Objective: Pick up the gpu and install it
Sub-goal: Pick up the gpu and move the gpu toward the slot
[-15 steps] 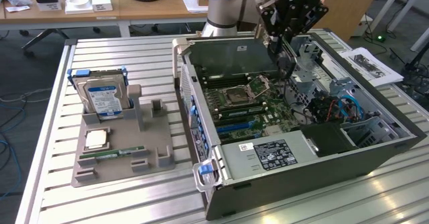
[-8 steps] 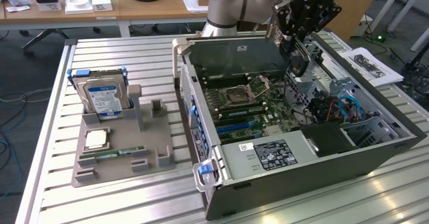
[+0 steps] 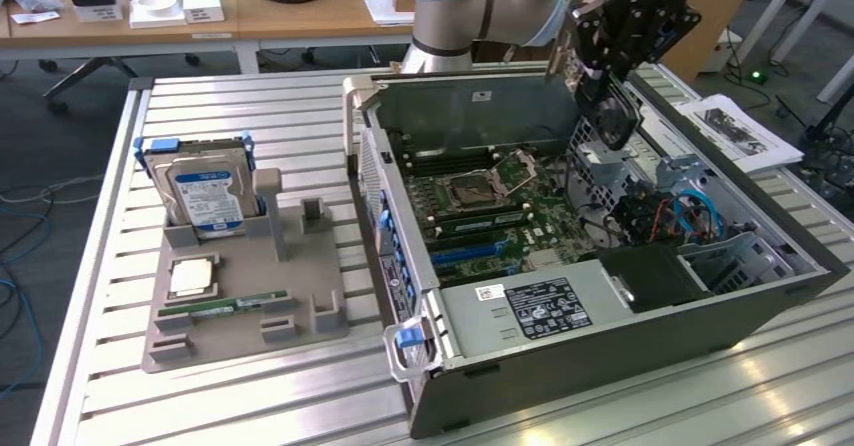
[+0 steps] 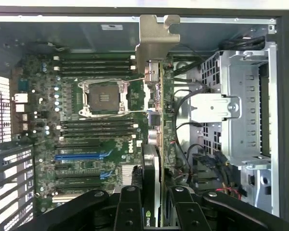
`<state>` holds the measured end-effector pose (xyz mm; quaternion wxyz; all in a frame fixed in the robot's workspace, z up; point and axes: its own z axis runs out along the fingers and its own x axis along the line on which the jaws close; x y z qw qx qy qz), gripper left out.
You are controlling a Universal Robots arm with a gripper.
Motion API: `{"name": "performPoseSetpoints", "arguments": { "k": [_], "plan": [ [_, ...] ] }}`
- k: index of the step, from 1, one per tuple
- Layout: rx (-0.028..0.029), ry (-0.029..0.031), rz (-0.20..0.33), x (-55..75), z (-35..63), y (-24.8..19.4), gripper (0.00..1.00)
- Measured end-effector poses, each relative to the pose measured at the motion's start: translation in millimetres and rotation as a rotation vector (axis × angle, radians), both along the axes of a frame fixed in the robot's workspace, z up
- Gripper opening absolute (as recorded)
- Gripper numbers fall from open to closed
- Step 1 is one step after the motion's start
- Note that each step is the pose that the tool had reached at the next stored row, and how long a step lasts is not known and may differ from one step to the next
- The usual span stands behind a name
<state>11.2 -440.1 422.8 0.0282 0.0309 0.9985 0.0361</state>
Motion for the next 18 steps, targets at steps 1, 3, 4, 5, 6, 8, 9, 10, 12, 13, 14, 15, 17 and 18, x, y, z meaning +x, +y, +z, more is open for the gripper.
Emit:
{"name": "performPoseSetpoints", "arguments": {
  "k": [1, 3, 4, 5, 6, 8, 9, 10, 12, 13, 14, 15, 17, 18],
  "plan": [
    [-0.0001, 0.0000, 0.000, 2.5, 0.0, 0.0, 0.27],
    [-0.0001, 0.0000, 0.000, 8.4, -0.1, 0.1, 0.27],
    [0.0000, 0.0000, 0.000, 11.2, -0.2, 0.1, 0.27],
    [0.0001, -0.0001, 0.000, 13.7, -0.2, 0.1, 0.27],
    [0.0001, 0.0000, 0.000, 15.8, -0.3, 0.1, 0.27],
    [0.0002, -0.0001, 0.000, 17.8, -0.4, 0.1, 0.27],
    [0.0001, -0.0001, 0.000, 17.7, -0.4, 0.1, 0.27],
    [0.0001, 0.0000, 0.000, 17.7, -0.3, 0.1, 0.27],
    [0.0001, -0.0001, 0.000, 17.7, -0.3, 0.1, 0.27],
    [0.0001, 0.0001, 0.000, 17.9, -0.3, 0.1, 0.27],
    [0.0000, 0.0019, 0.000, 18.5, -0.3, 0.1, 0.27],
    [0.0001, 0.0051, 0.000, 19.4, -0.3, 0.1, 0.27],
    [0.0000, 0.0126, 0.000, 21.5, -0.3, 0.1, 0.27],
    [0.0000, 0.0168, 0.000, 22.6, -0.3, 0.1, 0.27]
  ]
}}
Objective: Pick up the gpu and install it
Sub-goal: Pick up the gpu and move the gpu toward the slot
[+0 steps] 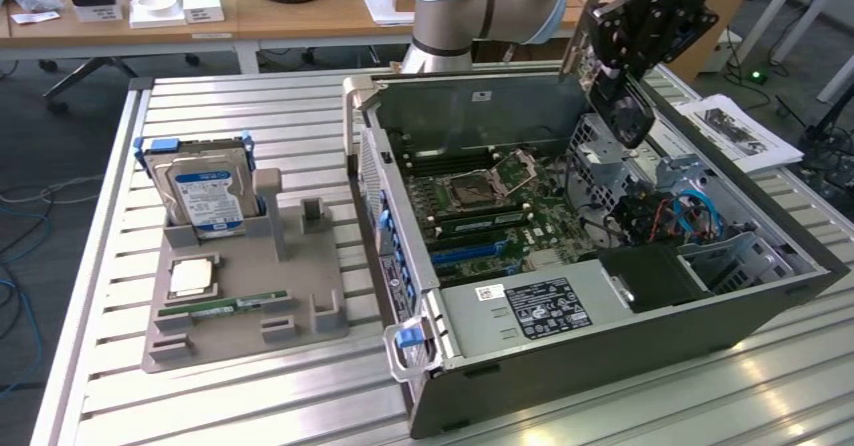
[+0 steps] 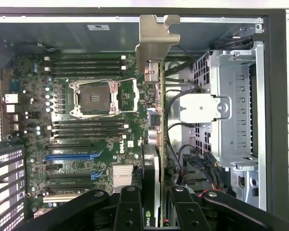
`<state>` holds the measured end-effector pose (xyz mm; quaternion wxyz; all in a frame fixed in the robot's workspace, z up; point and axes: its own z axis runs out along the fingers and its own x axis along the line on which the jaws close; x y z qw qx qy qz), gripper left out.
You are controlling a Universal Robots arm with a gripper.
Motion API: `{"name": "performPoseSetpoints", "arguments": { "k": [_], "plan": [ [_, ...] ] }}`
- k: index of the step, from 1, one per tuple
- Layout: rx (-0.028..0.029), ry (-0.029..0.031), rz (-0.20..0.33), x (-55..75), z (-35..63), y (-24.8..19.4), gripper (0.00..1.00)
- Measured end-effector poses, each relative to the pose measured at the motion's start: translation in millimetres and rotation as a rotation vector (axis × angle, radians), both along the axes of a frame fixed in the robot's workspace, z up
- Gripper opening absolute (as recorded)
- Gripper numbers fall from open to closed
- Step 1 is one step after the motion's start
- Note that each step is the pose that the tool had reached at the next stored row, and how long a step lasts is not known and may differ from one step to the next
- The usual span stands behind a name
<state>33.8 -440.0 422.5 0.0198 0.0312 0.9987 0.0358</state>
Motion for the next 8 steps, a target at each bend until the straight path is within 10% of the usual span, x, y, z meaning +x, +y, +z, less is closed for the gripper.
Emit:
{"name": "performPoseSetpoints", "arguments": {
  "k": [8],
  "plan": [
    [0.0001, 0.0263, 0.000, 6.8, -0.1, 0.1, 0.27]
  ]
}}
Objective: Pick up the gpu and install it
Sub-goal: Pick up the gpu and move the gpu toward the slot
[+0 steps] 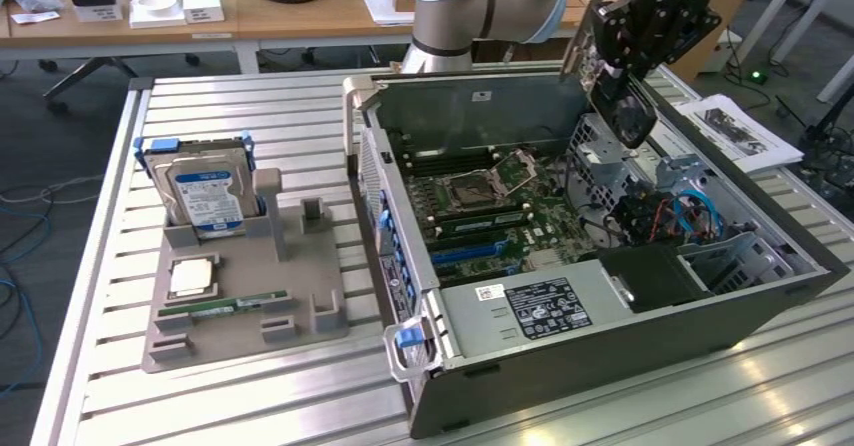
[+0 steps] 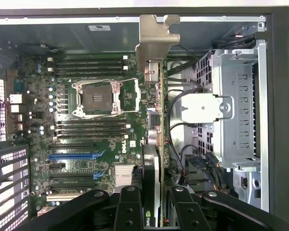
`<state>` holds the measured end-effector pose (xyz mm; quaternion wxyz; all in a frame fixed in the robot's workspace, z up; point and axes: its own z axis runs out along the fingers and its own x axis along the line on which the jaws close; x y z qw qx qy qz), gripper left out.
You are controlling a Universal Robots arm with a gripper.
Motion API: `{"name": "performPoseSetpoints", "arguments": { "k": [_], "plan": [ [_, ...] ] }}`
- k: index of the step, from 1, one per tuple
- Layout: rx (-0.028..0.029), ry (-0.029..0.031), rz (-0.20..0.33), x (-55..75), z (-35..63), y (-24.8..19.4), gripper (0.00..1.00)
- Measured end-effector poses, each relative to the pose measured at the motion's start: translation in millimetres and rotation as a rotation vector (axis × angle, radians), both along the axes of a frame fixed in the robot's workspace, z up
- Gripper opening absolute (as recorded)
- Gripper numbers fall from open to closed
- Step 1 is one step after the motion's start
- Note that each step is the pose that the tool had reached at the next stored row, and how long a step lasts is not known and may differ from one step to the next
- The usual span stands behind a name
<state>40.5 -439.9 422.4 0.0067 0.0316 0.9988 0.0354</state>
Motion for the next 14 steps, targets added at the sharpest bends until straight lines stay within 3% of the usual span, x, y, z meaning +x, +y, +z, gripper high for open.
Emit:
{"name": "performPoseSetpoints", "arguments": {
  "k": [14],
  "plan": [
    [-0.0002, 0.0001, 0.000, 0.0, -10.3, 0.0, 0.27]
  ]
}}
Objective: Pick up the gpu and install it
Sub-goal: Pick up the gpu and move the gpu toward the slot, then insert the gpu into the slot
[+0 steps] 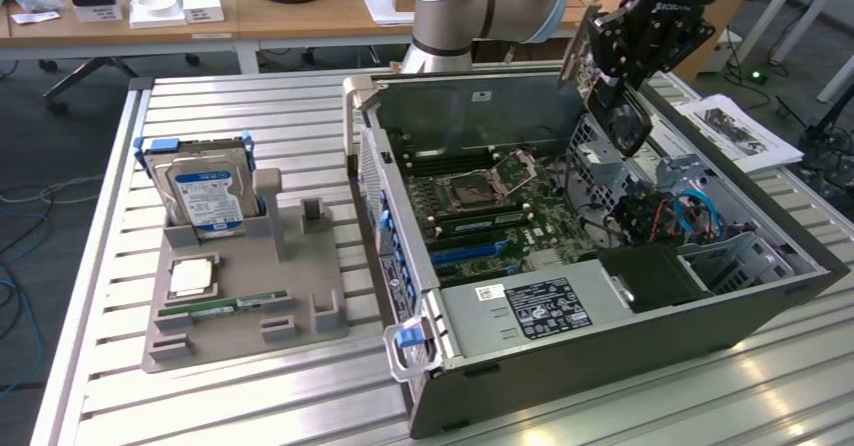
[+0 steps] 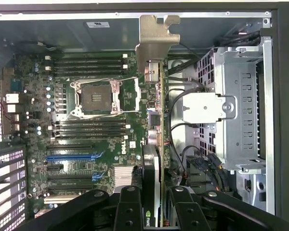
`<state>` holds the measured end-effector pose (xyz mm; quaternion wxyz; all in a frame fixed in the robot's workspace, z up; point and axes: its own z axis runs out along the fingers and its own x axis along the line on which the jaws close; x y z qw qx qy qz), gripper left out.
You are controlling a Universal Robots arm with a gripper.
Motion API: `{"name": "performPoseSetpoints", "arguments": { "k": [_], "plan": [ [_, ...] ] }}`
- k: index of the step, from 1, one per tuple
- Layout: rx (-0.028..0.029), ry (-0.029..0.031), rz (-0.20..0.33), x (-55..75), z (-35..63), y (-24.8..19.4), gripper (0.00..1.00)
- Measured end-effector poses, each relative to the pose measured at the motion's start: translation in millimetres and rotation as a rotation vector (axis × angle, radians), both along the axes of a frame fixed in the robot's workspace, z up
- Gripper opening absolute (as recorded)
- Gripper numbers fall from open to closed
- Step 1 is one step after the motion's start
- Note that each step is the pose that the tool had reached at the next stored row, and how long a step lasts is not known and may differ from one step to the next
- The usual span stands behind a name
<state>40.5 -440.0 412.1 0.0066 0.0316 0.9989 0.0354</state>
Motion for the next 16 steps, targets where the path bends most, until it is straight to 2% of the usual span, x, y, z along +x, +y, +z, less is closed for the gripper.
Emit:
{"name": "performPoseSetpoints", "arguments": {
  "k": [16],
  "plan": [
    [0.0001, 0.0000, 0.005, 0.0, -0.1, 0.0, 0.27]
  ]
}}
